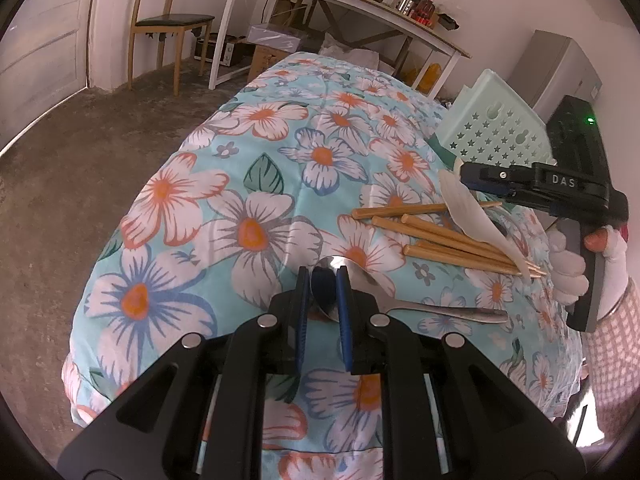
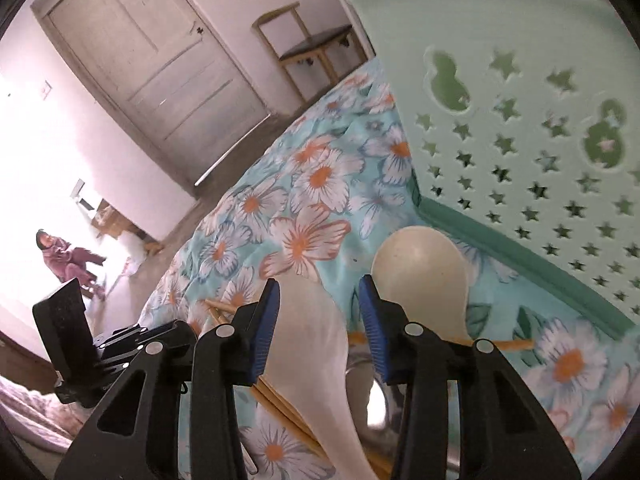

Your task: Organize utensils

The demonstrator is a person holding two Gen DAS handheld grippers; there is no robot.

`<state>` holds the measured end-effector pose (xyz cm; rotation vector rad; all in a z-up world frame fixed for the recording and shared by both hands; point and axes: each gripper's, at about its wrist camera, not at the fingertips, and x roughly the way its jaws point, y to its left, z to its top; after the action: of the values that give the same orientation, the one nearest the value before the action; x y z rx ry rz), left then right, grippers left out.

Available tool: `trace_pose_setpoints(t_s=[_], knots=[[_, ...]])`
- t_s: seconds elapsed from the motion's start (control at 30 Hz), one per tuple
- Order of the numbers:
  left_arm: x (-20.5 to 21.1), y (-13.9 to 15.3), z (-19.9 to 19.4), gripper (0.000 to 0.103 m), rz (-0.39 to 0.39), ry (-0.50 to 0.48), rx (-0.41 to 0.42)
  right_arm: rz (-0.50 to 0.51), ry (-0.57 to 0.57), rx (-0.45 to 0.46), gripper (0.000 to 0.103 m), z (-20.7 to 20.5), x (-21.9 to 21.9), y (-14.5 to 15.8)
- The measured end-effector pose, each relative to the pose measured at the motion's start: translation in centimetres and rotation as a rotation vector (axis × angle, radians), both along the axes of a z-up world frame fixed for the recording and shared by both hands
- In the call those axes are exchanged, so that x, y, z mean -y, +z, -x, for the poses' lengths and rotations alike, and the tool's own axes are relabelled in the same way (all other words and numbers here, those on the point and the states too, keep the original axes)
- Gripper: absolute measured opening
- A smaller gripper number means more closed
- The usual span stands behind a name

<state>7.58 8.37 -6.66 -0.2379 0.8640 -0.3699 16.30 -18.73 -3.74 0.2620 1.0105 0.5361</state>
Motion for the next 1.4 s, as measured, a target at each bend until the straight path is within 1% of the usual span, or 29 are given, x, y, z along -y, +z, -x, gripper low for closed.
trace_pose_setpoints(t_s=[0.1, 0.2, 0.3, 0.5, 0.63, 0.8, 1.03, 1.13, 1.23, 1.33, 1.4], knots=[[0.0, 0.0, 0.0, 0.014, 0.002, -0.001, 0.0, -0.012, 0.024, -0.031, 0.04, -0.1, -0.3, -0.4], [0.0, 0.0, 0.0, 0.014, 0.005, -0.002, 0.0, -0.051, 0.032, -0.048, 0.04, 0.2, -0.3, -0.4], [0.0, 0.0, 0.0, 0.014, 0.002, 0.0, 0.0, -0.076, 0.044, -0.043, 0.04, 1.1, -0.3, 0.2], [0.0, 0.0, 0.1, 0.014, -0.001, 0.002, -0.002, -0.085, 0.075, -0.019, 0.04, 3.7, -1.2, 1.6], [0.1, 0.1, 0.1, 0.014, -0.005, 0.003, -0.003, -0.056, 0.103, 0.004, 0.04, 5.8, -2.3, 2.3], [0.4, 0.2, 0.0, 0.014, -0.009, 0.005, -0.006, -0.011, 0.123, 0.026, 0.04, 7.5, -3.0, 2.3], [0.4, 0.2, -0.1, 0.014, -0.011, 0.007, -0.005, 0.035, 0.089, 0.038, 0.04, 8.5, -2.7, 1.8], [0.4, 0.2, -0.1, 0.014, -0.009, 0.006, -0.004, 0.099, 0.104, 0.112, 0.04, 10.1, -3.6, 2.6], [0.3, 0.1, -0.1, 0.014, -0.01, 0.005, -0.004, 0.21, 0.126, 0.195, 0.042, 12.2, -5.3, 2.7], [0.3, 0.1, -0.1, 0.014, -0.014, 0.006, -0.002, 0.373, 0.172, 0.297, 0.047, 14.4, -8.1, 1.8], [0.3, 0.1, -0.1, 0.014, -0.014, 0.005, -0.004, 0.47, 0.208, 0.349, 0.047, 15.4, -9.6, 1.0]])
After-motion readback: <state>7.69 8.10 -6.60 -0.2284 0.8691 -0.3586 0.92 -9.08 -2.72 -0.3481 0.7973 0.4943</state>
